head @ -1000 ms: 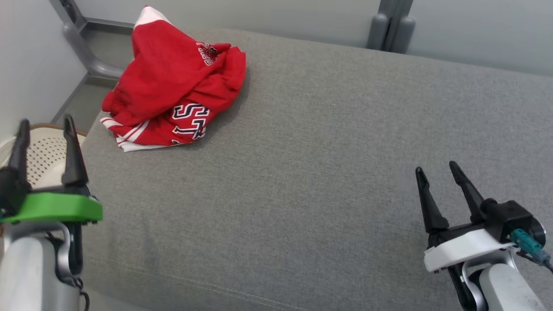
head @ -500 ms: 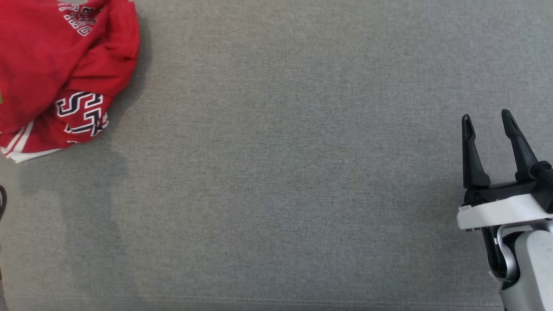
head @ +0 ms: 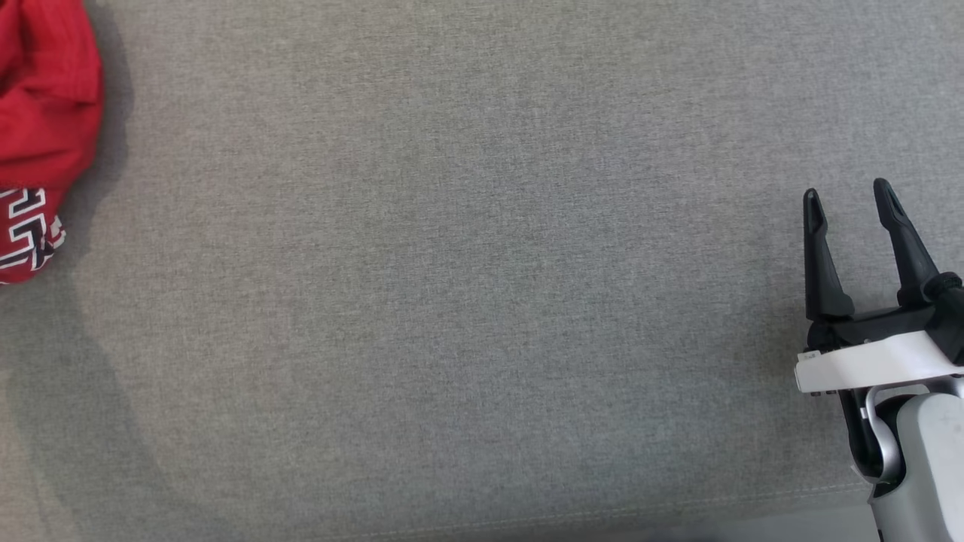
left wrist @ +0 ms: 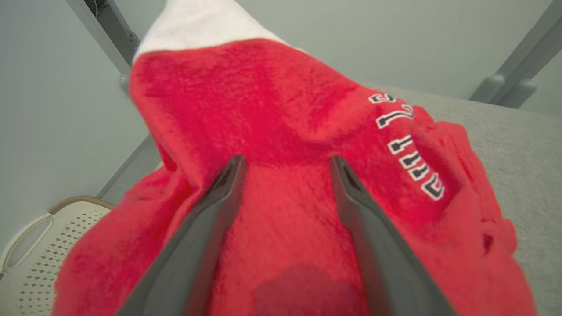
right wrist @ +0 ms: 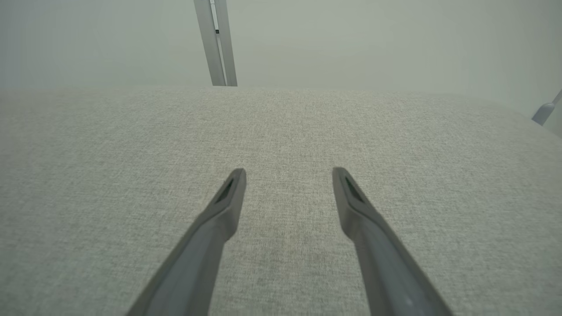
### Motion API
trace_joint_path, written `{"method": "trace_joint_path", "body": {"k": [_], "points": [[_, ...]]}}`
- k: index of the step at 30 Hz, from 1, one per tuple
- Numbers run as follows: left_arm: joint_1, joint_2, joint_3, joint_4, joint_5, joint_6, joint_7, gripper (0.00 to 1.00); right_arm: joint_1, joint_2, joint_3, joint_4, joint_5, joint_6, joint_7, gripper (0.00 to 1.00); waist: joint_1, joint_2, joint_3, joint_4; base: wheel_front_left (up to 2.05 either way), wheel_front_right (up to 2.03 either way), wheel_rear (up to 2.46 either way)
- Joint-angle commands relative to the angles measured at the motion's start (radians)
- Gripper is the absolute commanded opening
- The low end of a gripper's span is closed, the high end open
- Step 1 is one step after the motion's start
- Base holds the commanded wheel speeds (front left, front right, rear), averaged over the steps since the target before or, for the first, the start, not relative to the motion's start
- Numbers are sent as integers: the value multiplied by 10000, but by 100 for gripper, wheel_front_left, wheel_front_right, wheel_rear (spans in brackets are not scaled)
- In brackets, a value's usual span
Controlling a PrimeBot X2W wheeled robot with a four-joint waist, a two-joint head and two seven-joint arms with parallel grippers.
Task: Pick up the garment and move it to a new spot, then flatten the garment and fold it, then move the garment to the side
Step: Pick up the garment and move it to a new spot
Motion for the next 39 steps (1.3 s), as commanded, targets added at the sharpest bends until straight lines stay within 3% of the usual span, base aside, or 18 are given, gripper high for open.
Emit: {"method": "trace_joint_path", "body": {"k": [1,4,5,6,7,23,31,39], "points": [[-150,84,43,206,-104,-63,172,100,-102,0,12,-16,-64,2,-31,100,-1,0,-13,-49,0,0,0],[-143,23,-10,630,-244,-129,445,100,-93,14,61,-2,-75,1,-31,100,-1,0,-76,-84,0,0,0],[-107,-42,-28,772,-315,-155,506,94,-84,15,79,8,-81,1,-31,100,-1,0,-107,-94,0,0,0],[-86,-70,-50,850,-334,-171,507,41,-71,16,93,17,-86,1,-31,100,-1,0,-130,-100,0,0,0],[-80,-81,-64,915,-341,-176,460,0,-59,15,108,35,-89,2,-31,100,-1,0,-160,-102,0,0,0],[-315,77,-469,495,109,-243,-1252,0,228,170,278,335,10,1,-31,100,-1,0,-1258,22,0,0,0],[-661,191,-918,-1464,520,-158,-1583,0,432,448,312,497,100,1,-31,100,-1,0,-2000,-133,0,0,0],[-1277,1,-1625,-3924,768,-257,-1012,0,559,806,330,638,190,2,-31,100,-1,0,-2506,-744,0,0,0]]}}
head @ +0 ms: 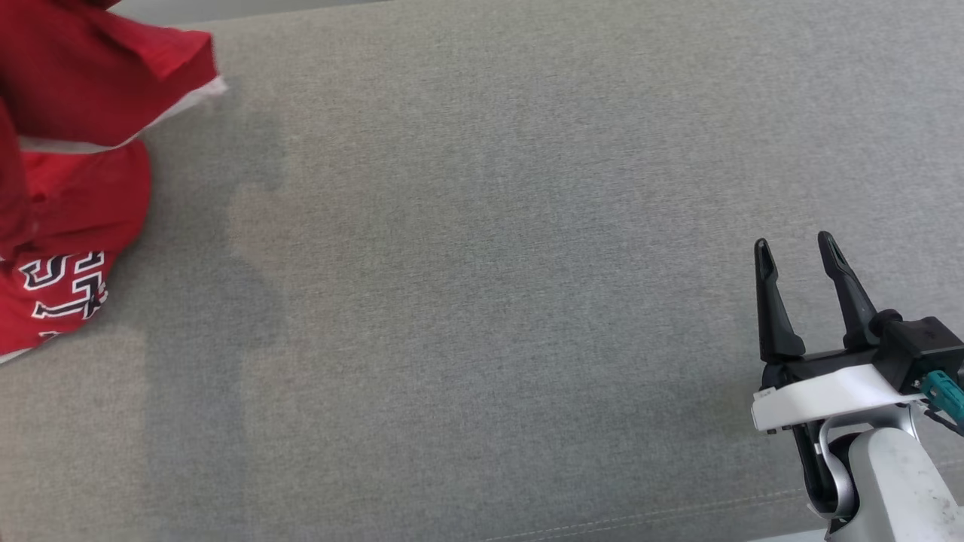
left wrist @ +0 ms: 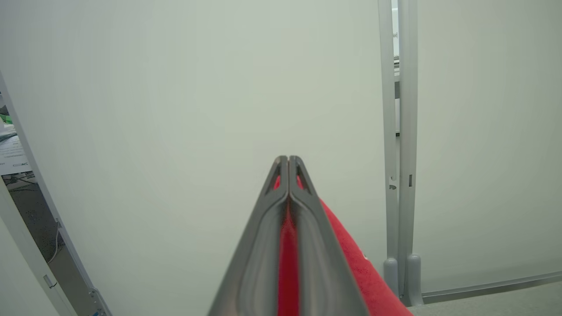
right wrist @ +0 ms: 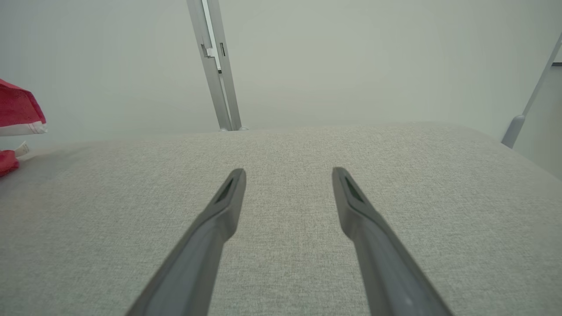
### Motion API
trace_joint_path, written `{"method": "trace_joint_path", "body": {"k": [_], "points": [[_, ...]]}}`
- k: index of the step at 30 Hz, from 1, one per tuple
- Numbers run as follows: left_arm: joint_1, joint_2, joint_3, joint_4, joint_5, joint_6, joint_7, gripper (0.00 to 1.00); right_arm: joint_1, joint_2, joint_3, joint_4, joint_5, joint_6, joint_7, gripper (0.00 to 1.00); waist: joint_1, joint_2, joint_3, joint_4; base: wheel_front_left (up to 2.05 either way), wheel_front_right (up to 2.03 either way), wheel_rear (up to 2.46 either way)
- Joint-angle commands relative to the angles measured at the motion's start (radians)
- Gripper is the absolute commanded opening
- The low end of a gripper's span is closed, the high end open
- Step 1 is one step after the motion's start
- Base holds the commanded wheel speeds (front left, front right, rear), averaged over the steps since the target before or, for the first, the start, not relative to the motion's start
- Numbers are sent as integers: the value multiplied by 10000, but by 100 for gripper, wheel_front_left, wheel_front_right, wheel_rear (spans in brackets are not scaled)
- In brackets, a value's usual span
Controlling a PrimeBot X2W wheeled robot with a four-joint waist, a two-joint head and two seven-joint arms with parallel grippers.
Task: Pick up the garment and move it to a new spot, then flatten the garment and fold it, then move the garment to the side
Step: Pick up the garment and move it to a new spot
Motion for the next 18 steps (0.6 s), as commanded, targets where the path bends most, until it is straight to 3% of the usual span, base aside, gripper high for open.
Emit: {"method": "trace_joint_path", "body": {"k": [1,10,18], "points": [[-196,-158,-164,-384,80,-46,132,0,107,67,0,33,81,3,-31,100,0,0,-279,-426,0,0,0],[-849,-1246,-1410,-2129,52,-48,955,0,174,348,78,168,171,4,-31,100,0,0,-504,-1648,0,0,0],[-502,-2283,-2504,-1937,-106,-140,808,0,158,555,233,196,222,4,-31,100,0,0,-345,-2544,0,0,0]]}}
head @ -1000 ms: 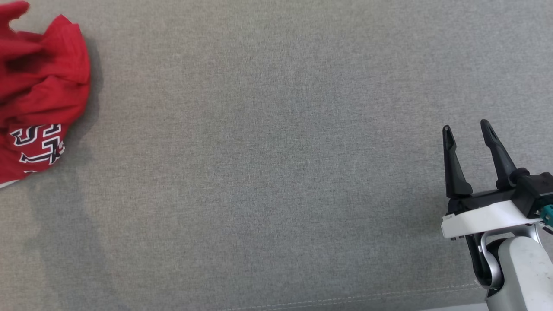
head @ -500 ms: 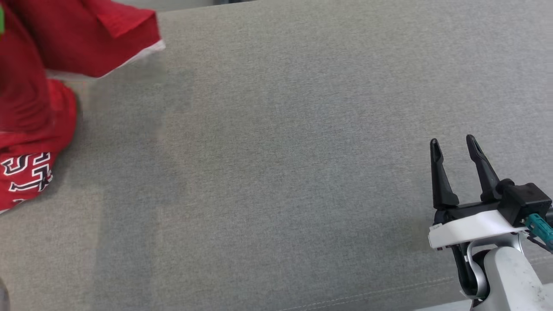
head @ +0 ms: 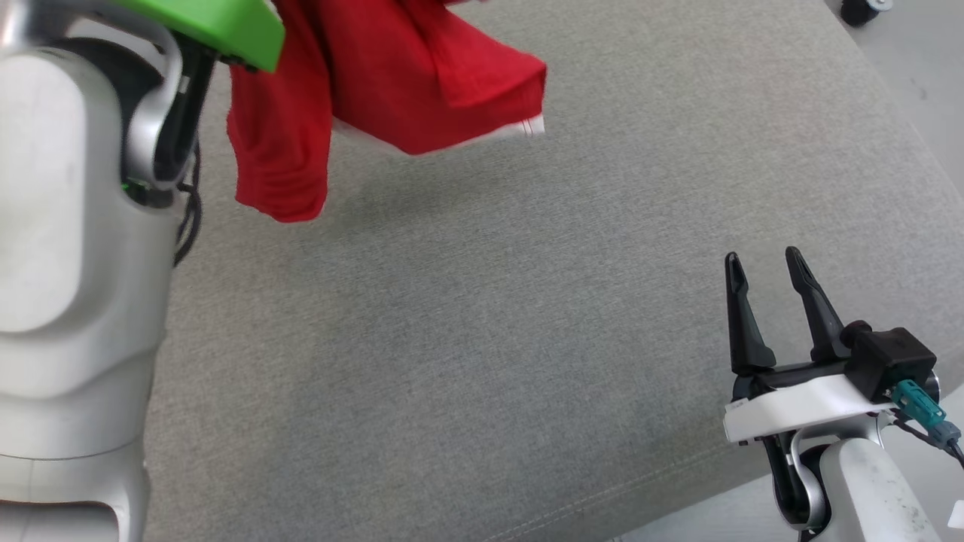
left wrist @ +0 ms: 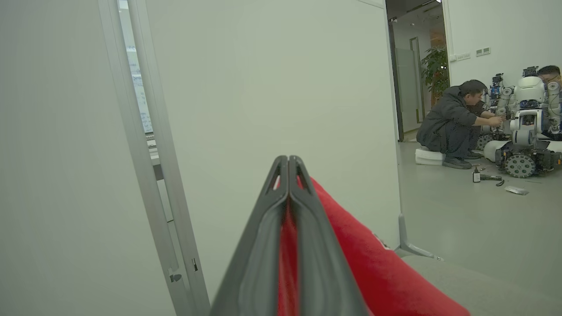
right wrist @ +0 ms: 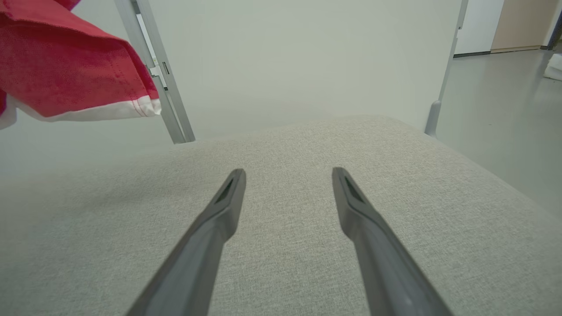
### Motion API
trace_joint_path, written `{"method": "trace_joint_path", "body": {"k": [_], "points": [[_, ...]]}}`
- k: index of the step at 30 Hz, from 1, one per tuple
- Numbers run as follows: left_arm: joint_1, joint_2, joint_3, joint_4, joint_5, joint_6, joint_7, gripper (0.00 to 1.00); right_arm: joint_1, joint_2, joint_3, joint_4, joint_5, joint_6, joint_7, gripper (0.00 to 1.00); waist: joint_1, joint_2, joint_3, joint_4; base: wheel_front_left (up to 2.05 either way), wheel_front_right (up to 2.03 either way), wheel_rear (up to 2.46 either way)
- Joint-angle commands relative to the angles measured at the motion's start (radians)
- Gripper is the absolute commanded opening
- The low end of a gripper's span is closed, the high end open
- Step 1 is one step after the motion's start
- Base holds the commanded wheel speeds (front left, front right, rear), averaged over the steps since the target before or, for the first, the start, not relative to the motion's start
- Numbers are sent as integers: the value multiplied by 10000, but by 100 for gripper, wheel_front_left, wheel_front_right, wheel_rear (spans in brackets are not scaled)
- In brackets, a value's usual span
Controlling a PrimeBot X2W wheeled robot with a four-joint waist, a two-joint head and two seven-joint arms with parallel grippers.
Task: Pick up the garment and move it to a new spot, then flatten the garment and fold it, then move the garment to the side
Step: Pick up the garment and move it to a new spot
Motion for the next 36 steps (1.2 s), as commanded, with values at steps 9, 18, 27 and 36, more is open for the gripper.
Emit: {"method": "trace_joint_path", "body": {"k": [9,18,27,36], "points": [[2514,-1053,-573,1636,-510,204,-1280,0,100,90,76,43,32,4,-31,100,0,-1,153,-654,0,0,0],[4371,-1636,-1577,3541,-760,59,-2404,100,95,1,270,206,16,3,-31,100,0,-1,-55,-291,0,0,0],[4158,-1467,-1229,3691,-542,320,-3624,100,351,-147,328,284,-10,4,-31,100,0,-1,-767,430,0,0,0],[5531,-704,-196,2667,-214,616,-3771,100,682,-276,264,125,-93,4,-31,100,0,-1,-1345,1246,0,0,0]]}}
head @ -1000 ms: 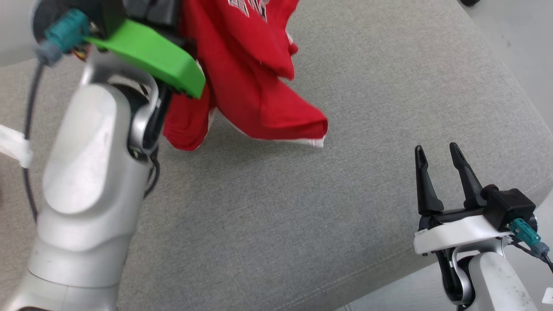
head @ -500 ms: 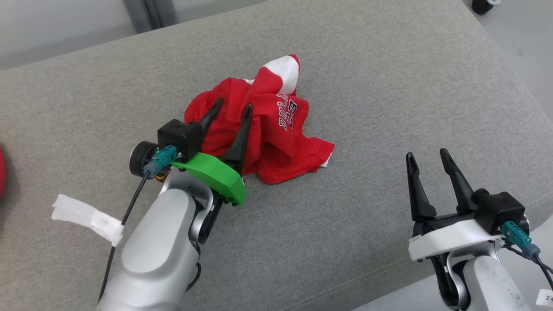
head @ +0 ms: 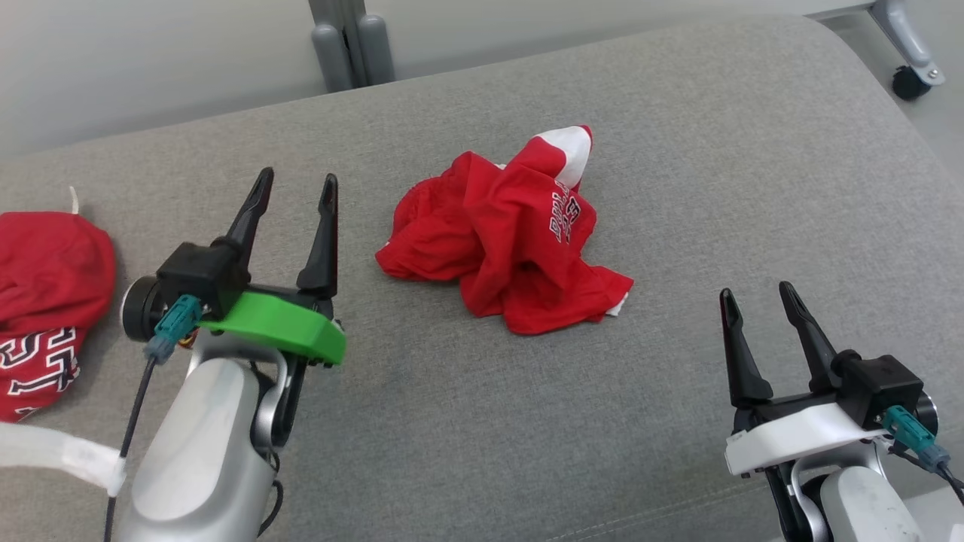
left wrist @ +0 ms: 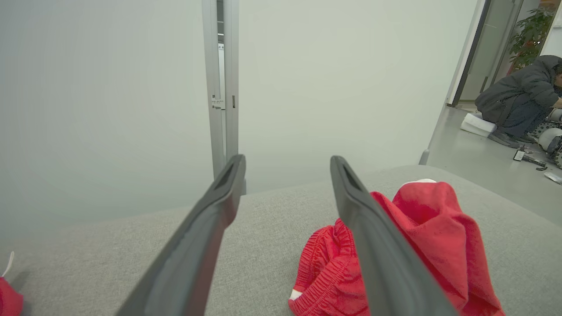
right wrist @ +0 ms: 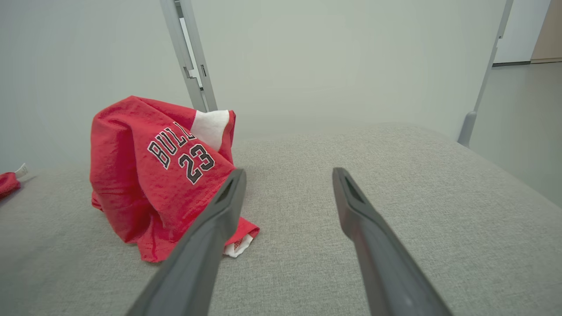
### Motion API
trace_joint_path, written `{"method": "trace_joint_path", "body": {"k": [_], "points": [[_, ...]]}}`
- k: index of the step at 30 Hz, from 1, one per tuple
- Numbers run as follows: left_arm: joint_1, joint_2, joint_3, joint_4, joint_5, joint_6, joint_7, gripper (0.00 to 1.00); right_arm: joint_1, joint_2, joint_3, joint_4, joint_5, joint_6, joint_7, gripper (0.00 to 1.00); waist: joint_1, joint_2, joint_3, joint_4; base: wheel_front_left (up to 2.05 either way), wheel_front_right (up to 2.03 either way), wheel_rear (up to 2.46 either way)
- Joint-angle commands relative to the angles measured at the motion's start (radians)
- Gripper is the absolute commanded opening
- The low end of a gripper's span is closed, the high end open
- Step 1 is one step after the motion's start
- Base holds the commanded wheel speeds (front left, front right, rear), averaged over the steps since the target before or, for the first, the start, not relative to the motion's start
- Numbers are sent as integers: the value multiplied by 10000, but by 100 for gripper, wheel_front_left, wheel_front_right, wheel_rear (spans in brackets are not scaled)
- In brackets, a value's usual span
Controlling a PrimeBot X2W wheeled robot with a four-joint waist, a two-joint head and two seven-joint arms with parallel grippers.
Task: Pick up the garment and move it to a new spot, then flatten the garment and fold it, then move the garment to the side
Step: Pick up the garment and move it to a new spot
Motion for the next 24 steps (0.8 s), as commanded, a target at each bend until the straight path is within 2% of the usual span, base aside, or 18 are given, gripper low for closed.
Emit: {"method": "trace_joint_path", "body": {"k": [1,12,16,24], "points": [[423,182,146,-218,194,66,-27,100,156,-41,-13,-37,-23,4,-31,100,0,-1,-356,441,0,0,0],[2837,582,1632,-1710,552,240,-22,100,472,-103,-64,-195,-99,4,-31,100,0,-1,-709,1245,0,0,0],[3539,502,2100,-2081,654,252,-23,100,571,-106,-140,-204,-109,4,-31,100,0,-1,-811,1409,0,0,0],[4480,267,2589,-2243,786,-11,-22,100,859,-130,-183,-194,-132,4,-31,100,0,-1,-1098,1611,0,0,0]]}}
